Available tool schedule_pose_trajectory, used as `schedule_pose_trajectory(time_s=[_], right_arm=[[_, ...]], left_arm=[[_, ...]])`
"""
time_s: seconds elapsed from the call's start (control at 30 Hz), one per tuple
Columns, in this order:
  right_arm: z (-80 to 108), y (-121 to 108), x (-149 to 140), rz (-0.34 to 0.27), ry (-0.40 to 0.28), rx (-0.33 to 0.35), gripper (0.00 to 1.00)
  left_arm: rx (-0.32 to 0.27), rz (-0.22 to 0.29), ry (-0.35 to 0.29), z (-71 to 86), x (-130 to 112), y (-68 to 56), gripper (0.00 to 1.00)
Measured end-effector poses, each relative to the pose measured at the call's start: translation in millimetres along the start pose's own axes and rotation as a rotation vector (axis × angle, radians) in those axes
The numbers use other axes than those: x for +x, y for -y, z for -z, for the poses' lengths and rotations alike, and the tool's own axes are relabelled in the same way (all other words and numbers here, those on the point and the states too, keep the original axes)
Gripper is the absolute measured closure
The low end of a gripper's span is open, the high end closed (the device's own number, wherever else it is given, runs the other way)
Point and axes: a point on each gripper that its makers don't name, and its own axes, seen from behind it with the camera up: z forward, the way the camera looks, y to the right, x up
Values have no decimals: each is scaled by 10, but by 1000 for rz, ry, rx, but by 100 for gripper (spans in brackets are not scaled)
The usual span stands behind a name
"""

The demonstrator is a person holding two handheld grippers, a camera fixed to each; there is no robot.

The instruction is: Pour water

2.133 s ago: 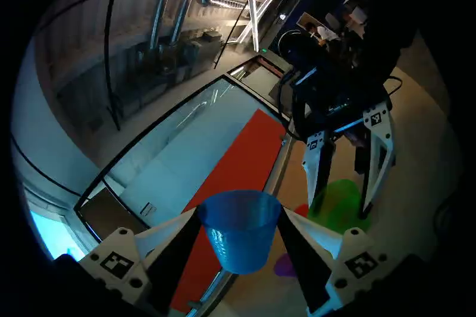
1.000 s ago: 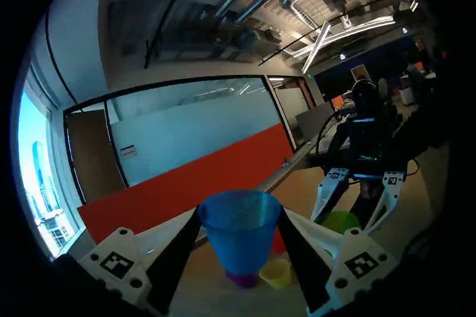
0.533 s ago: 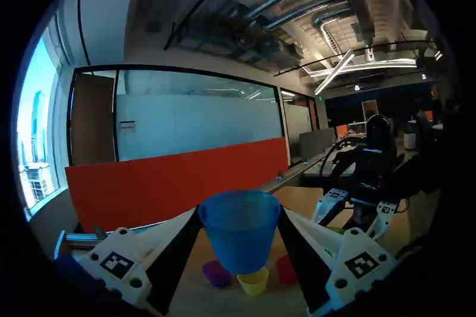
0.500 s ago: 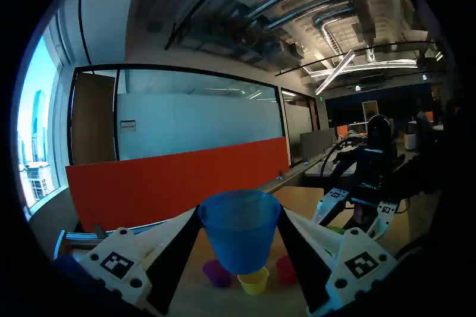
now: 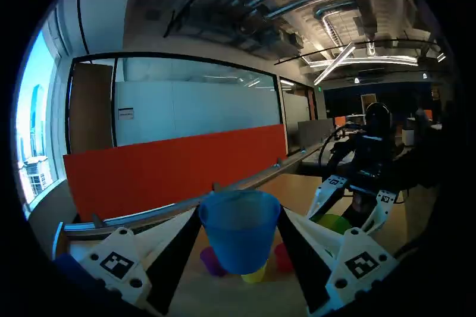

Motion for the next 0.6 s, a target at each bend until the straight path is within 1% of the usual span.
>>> schedule_pose_trajectory(time_s=[0.17,0.37,0.6], right_arm=[[11,-9,-71,-6,29,-2,9],[38,-14,-130,-11,48,-3,9],[67,-3,-228,-17,80,1,9]], left_arm=[[-14,20,56,13,-204,-19,12],[-21,17,118,36,-449,-35,12],[-26,26,157,46,-633,-51,12]])
